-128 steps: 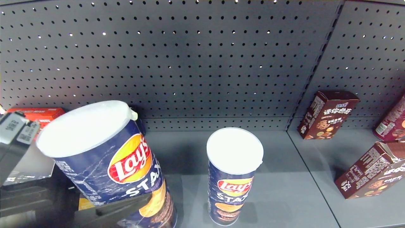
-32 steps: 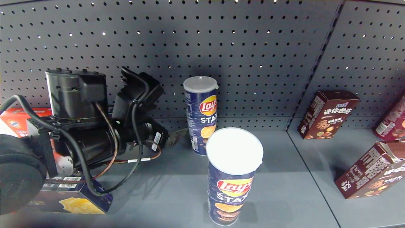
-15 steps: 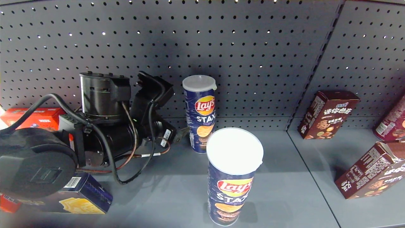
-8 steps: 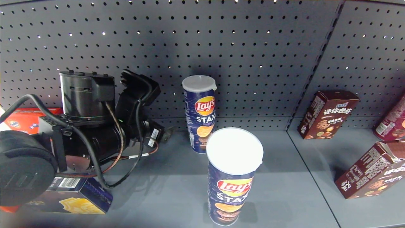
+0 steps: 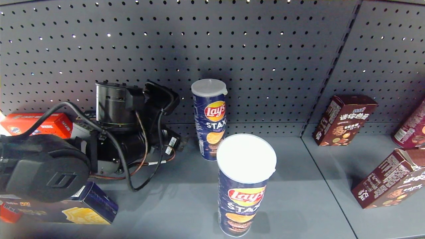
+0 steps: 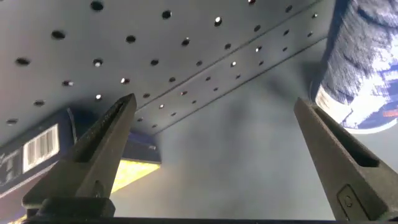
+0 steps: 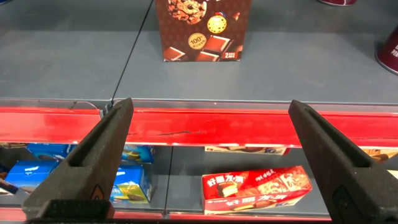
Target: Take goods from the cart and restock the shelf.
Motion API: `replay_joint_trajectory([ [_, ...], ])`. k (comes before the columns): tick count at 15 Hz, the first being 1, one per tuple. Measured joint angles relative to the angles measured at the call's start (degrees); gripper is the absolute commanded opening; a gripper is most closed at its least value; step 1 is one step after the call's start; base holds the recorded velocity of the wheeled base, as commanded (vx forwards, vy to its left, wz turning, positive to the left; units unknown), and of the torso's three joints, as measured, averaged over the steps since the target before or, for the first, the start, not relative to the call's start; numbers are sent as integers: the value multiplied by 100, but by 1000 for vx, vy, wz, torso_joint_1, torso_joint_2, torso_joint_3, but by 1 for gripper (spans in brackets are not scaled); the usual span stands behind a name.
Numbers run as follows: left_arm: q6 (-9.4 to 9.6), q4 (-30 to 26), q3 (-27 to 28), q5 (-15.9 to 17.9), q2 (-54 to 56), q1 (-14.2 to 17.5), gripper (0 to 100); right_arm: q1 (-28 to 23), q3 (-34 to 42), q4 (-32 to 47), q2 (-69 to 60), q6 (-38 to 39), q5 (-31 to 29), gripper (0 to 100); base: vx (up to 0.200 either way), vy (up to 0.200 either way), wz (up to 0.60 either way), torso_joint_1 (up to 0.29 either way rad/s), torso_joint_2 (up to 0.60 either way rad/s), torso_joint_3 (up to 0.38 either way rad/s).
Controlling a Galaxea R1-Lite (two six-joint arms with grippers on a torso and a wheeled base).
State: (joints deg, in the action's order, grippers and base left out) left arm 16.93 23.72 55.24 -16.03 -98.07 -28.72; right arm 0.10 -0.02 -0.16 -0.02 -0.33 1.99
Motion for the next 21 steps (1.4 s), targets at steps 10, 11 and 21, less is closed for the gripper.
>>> replay_joint_trajectory([
  [10, -79, -2, 176, 11, -377, -184, 100, -5, -2, 0, 0, 0, 1, 100, 0, 0, 0, 0, 0, 0],
  [11, -104, -2, 188, 13, -402, -210, 100, -5, -2, 0, 0, 1, 1, 100, 0, 0, 0, 0, 0, 0],
  [21, -145, -2, 397, 13, -634, -372, 100, -5, 0, 0, 0, 0, 0, 100, 0, 0, 0, 0, 0, 0],
])
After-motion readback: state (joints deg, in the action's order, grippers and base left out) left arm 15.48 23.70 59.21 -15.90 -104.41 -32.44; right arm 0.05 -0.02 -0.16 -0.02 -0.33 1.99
